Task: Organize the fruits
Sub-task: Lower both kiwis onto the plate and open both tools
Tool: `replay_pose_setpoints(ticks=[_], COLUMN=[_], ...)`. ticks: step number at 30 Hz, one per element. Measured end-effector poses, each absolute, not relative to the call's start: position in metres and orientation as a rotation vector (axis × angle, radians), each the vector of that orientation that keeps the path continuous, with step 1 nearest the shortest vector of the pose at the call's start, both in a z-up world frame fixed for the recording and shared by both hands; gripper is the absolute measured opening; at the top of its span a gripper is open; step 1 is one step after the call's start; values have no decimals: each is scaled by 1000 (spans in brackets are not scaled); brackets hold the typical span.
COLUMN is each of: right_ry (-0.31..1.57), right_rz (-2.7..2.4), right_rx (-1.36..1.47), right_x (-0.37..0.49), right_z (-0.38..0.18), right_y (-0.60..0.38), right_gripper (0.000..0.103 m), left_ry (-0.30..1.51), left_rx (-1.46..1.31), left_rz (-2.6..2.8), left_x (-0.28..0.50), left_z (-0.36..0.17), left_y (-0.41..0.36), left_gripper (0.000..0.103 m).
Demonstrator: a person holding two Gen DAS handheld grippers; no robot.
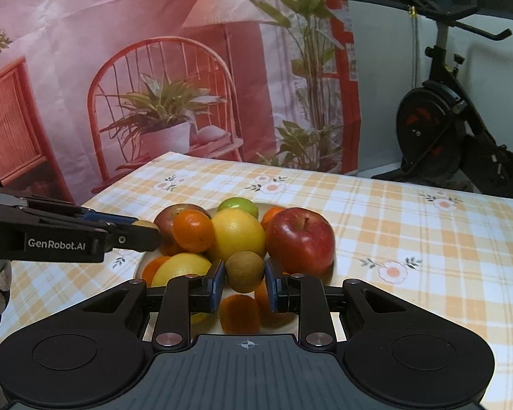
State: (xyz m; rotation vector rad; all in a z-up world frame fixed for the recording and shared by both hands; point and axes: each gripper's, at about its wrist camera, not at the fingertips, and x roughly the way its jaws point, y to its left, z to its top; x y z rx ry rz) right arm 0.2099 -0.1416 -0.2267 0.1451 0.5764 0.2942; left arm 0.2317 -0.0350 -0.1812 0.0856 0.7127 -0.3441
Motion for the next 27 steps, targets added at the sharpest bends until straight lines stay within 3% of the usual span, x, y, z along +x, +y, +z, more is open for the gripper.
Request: replay_pose_setpoints(ticks=[23,25,27], right_ry=[612,604,597], right_rz=[293,282,269], right_rx=[131,129,128], right_x=[229,225,220], right_z=[-233,-230,-227], right_y=[-136,-136,-137], right_gripper=[27,32,32], left_ry=[731,725,715], left_rx=[47,40,37], left_rz=[-353,-348,-341], left_x=[240,238,235], left_z=[-185,-182,-178], left_y=[-33,-31,-29], left_gripper=[29,31,42])
